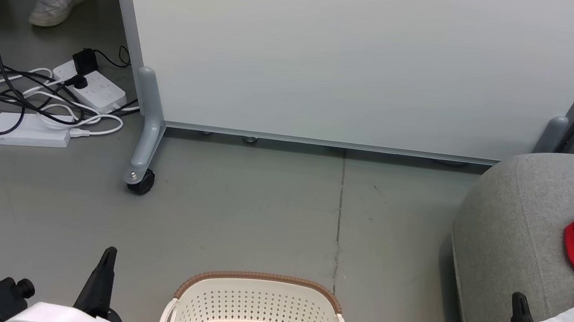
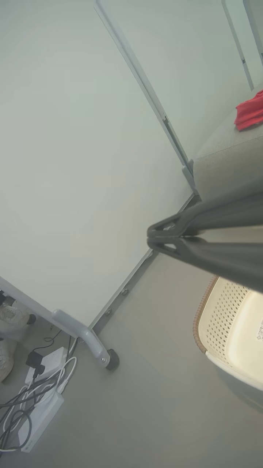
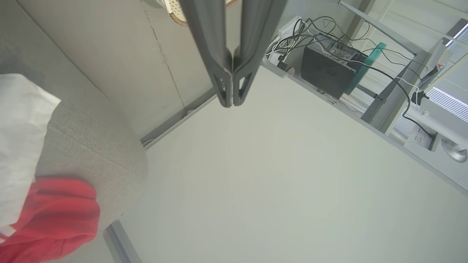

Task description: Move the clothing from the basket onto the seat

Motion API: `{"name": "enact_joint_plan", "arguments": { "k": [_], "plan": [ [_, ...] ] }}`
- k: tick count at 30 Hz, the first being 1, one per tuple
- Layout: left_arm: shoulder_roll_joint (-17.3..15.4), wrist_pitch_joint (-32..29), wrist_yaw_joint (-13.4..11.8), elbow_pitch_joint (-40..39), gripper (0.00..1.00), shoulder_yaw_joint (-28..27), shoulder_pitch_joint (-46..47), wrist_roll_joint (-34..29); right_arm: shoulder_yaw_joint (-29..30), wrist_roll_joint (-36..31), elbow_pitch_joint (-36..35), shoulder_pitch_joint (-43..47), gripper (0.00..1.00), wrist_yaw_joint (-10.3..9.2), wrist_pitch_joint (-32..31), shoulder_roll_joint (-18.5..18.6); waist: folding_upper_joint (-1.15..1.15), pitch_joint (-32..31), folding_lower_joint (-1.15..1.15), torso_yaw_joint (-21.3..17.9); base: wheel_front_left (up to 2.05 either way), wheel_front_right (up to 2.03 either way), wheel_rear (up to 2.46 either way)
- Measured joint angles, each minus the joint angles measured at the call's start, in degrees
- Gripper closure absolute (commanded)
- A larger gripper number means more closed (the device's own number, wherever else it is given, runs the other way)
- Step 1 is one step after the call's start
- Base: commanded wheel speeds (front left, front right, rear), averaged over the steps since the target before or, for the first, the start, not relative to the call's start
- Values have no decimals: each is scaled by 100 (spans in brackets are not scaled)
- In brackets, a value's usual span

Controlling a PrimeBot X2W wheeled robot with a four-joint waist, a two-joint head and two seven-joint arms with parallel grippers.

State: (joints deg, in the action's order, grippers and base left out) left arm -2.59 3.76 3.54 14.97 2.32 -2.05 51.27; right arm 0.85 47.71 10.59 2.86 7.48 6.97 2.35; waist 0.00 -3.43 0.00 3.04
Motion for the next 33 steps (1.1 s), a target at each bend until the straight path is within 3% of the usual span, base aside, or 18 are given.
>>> {"name": "enact_joint_plan", "arguments": {
  "k": [33],
  "plan": [
    [-5,-625,89,-374,100,-533,115,1953,69,2138,-111,-122,100,0,-463,27,0,127,0,-115,0,0,0]
  ]
}}
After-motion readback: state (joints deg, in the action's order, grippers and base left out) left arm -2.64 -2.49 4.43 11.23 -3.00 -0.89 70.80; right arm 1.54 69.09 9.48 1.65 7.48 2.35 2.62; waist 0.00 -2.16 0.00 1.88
